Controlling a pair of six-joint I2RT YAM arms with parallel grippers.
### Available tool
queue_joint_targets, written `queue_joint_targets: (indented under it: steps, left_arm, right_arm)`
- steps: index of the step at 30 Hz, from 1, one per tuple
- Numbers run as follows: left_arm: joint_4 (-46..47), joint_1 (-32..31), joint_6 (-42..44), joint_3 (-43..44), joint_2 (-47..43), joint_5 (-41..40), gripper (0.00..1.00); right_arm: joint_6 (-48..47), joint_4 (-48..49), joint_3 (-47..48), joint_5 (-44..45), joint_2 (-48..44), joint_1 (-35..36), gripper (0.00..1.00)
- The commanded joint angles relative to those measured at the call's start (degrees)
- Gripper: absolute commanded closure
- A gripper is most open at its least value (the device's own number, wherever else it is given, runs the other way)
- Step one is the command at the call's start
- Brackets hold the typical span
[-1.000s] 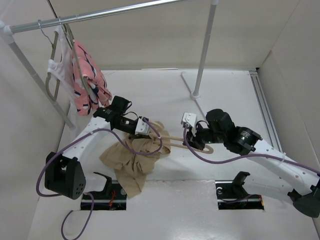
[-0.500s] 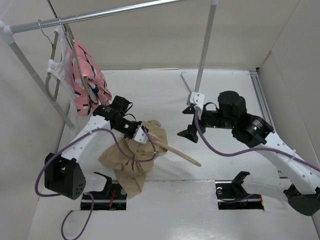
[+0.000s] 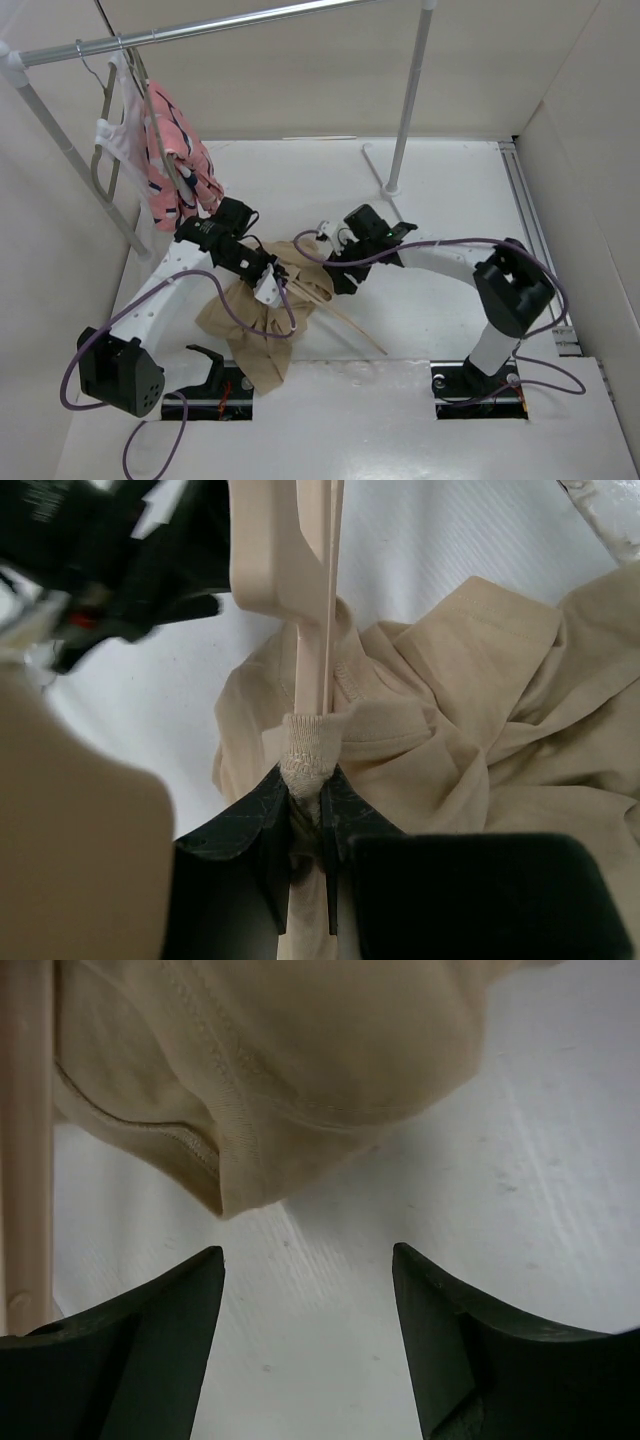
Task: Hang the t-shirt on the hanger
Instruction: Place tshirt on hanger
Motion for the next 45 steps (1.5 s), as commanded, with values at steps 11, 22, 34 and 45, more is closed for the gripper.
queue_joint_targets:
  steps: [11,22,34,45]
  left_arm:
    - [0.1,-0.1,-2.9,-1.5,-2.6,1.2,1.00]
    - [4.3,1.0,-12.1,0.5,-2.6,4.9,1.00]
    - [23.8,2.0,-36.4,-2.4,-4.6,-2.7,1.00]
    - [41.9,2.1,-49.9,-6.9,-3.5,-25.0,1.00]
  right_arm:
    - [4.1,12.0,3.0,-1.0,5.6,4.5,0.36]
    - [5.1,10.3,4.1,4.0,10.5,4.5,0.62]
    - [13.0,11.5,-11.9,6.1,-5.5,-14.0,1.00]
    - [9.6,-6.1,-12.1,10.1,-20.1,-29.7,1.00]
